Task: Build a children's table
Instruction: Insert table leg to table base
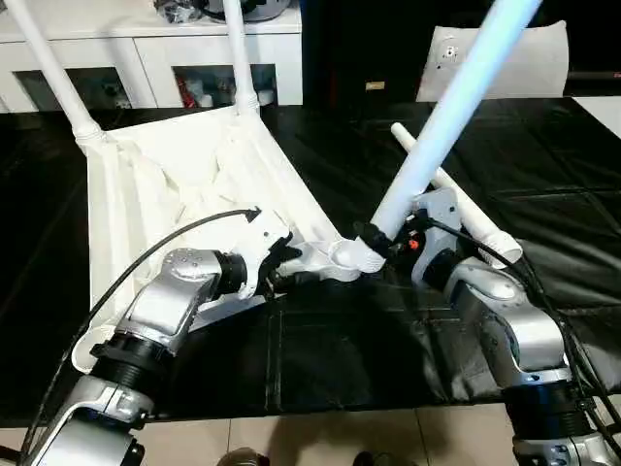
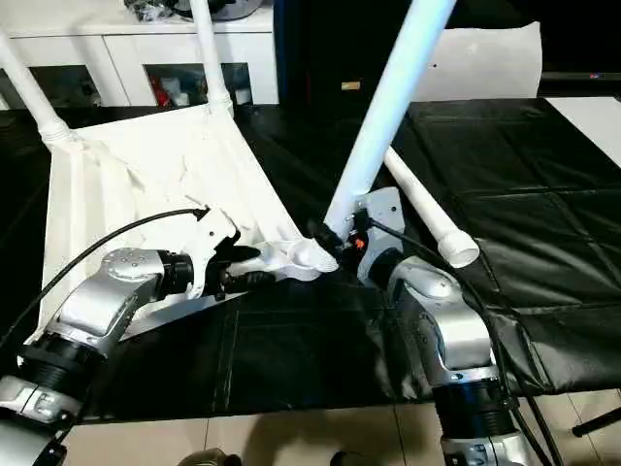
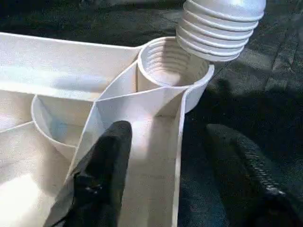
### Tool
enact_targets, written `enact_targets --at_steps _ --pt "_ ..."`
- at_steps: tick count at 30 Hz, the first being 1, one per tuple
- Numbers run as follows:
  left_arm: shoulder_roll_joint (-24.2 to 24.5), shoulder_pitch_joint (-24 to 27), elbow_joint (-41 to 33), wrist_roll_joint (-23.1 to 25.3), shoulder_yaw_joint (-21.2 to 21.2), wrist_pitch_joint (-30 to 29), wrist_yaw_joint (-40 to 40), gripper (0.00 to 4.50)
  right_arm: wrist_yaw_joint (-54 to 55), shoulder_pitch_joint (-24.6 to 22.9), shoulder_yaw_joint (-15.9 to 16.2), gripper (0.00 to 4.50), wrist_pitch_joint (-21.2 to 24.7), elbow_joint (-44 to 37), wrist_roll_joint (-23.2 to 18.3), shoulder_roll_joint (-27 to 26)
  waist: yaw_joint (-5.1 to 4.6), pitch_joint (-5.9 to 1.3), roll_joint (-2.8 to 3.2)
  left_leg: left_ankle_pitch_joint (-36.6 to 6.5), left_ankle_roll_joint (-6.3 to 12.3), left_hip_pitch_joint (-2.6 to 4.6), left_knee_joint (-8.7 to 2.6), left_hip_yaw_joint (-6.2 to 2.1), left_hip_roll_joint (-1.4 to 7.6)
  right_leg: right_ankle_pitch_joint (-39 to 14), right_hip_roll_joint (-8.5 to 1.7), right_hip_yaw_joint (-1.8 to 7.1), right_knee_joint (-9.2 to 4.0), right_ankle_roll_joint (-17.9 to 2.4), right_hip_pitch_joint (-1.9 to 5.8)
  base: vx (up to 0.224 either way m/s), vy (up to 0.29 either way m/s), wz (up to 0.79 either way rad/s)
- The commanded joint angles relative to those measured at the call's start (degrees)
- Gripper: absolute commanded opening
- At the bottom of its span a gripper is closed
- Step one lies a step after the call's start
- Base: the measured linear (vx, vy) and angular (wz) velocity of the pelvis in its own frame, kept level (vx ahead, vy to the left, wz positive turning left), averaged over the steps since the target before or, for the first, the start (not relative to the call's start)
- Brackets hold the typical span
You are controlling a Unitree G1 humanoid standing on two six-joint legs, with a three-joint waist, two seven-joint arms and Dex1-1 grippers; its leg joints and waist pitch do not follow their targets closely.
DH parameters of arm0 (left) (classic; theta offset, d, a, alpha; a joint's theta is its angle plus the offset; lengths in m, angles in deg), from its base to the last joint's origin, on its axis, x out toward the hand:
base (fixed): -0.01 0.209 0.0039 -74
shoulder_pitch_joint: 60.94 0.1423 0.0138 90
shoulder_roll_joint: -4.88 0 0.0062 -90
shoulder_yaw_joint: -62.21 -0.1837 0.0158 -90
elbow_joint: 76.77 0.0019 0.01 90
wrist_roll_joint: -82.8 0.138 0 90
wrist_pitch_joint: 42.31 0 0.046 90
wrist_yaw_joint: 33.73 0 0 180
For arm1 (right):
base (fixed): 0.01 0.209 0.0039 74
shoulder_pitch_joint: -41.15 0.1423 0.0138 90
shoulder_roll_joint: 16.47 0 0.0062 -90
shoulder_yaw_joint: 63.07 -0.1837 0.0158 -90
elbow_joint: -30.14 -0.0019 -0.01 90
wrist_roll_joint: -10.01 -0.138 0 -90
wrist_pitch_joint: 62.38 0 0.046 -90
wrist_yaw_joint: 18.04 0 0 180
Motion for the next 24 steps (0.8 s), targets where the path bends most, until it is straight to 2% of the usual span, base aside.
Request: enact_targets --at_steps 1,4,5,9,11,16,17,24 --pt "0.3 -0.8 0.8 0.9 -0.4 0.8 0.6 2.41 -0.1 -0.4 0.3 1.88 0.2 -2.0 -0.1 0.2 0.02 -4.58 0.22 -9.6 2.75 0.34 -3.47 -0.67 2.35 -19.0 -4.85 3.17 -4.44 -6.4 3.71 0.0 0.0 0.0" --pt "0.3 -0.8 1.5 1.0 -0.6 1.6 1.1 2.29 -0.3 -0.6 0.4 1.88 0.2 -2.1 0.0 0.1 0.02 -4.65 0.18 -9.2 2.75 0.34 -3.5 -0.72 2.51 -18.5 -4.91 3.21 -4.36 -6.5 3.69 0.0 0.0 0.0" --pt "0.3 -0.8 1.6 0.9 -0.5 1.6 1.1 2.03 -0.3 -0.6 0.5 1.88 0.2 -2.1 0.0 0.0 0.05 -4.68 0.21 -9.1 2.74 0.33 -3.47 -0.74 2.51 -18.1 -4.93 3.23 -4.27 -6.6 3.71 0.0 0.0 0.0" --pt "0.6 -1.0 2.9 1.8 -1.3 2.3 1.6 1.89 -0.4 -0.6 0.8 1.88 0.3 -2.2 0.1 0.0 0.05 -4.71 0.23 -8.7 3.0 0.34 -3.44 -0.71 2.51 -17.0 -4.9 3.26 -4.12 -7.1 3.7 0.0 0.0 0.0" --pt "0.5 -1.2 3.6 1.8 -1.2 2.5 1.8 1.63 -0.5 -0.5 1.0 1.88 0.2 -2.1 0.3 0.0 0.06 -4.72 0.18 -8.7 3.06 0.33 -3.42 -0.68 2.47 -16.9 -4.9 3.25 -4.15 -7.1 3.7 0.0 0.0 0.0" --pt "1.0 -1.4 5.2 3.2 -2.0 3.5 2.4 1.37 -0.7 -0.3 1.3 1.88 0.3 -2.1 0.3 -0.1 0.1 -4.63 0.19 -9.1 2.9 0.43 -3.45 -0.66 2.46 -18.2 -5.01 3.28 -4.32 -6.9 3.69 0.0 0.0 0.0" --pt "1.1 -1.3 5.3 3.4 -2.2 3.6 2.5 1.15 -0.8 -0.4 1.3 1.88 0.3 -2.1 0.3 -0.1 0.09 -4.63 0.1 -9.2 2.84 0.4 -3.48 -0.68 2.5 -18.4 -5.03 3.27 -4.26 -6.8 3.75 0.0 0.0 0.0" --pt "1.4 -2.1 6.9 3.9 -2.3 4.4 3.1 0.6 -0.8 0.1 1.7 1.88 0.5 -2.2 0.4 -0.3 0.06 -4.58 0.09 -9.5 2.76 0.45 -3.53 -0.73 2.53 -19.4 -5.05 3.24 -4.4 -6.5 3.68 0.0 0.0 0.0"
